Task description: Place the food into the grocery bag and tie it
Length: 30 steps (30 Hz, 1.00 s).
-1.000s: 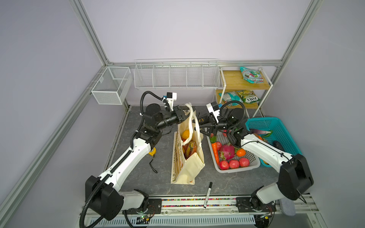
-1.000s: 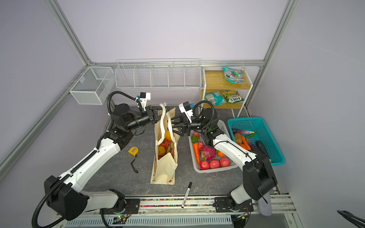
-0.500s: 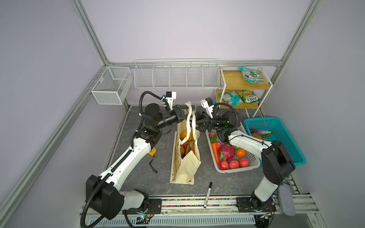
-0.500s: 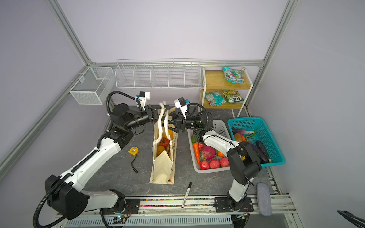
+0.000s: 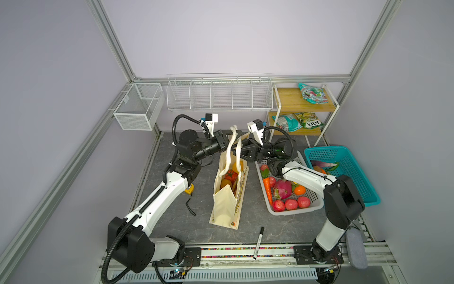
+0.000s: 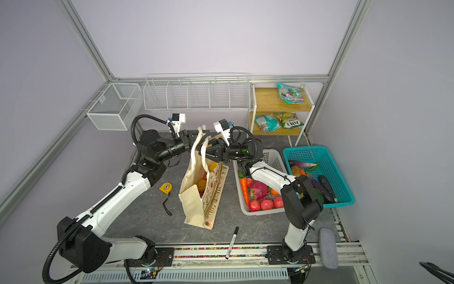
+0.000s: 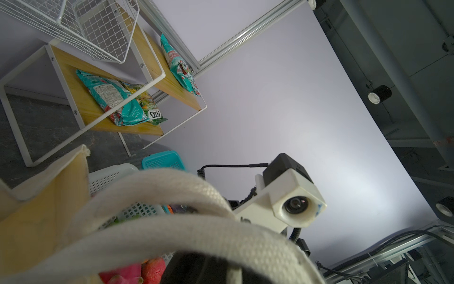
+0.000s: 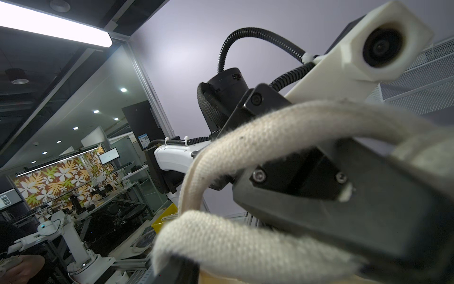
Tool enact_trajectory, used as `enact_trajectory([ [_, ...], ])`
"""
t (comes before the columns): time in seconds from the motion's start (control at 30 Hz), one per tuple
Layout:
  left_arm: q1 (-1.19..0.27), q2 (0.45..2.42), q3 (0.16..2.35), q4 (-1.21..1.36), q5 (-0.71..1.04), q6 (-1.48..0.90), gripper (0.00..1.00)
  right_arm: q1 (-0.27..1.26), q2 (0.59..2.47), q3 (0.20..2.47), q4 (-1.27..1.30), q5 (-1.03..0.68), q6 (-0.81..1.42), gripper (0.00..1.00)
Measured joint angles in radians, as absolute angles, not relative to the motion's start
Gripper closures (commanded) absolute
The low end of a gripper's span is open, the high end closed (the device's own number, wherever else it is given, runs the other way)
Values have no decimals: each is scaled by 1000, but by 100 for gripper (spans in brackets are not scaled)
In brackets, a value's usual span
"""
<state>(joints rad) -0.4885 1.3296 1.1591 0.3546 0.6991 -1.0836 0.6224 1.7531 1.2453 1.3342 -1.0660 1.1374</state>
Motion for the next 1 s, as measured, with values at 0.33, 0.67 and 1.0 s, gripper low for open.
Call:
enact_trajectory([
  [0.33,-472,1302,1140,344,670,-1036,100,653,1754,1245,1335,-1028,1176,41],
  [0.67,-469,1220,1135,104,542,-828,100,701,1694,1244,1003,-1008,929,26],
  [1.0,-473,1182,1137,-57,489,-671,100,717,1646,1243,737,-995,757,9],
])
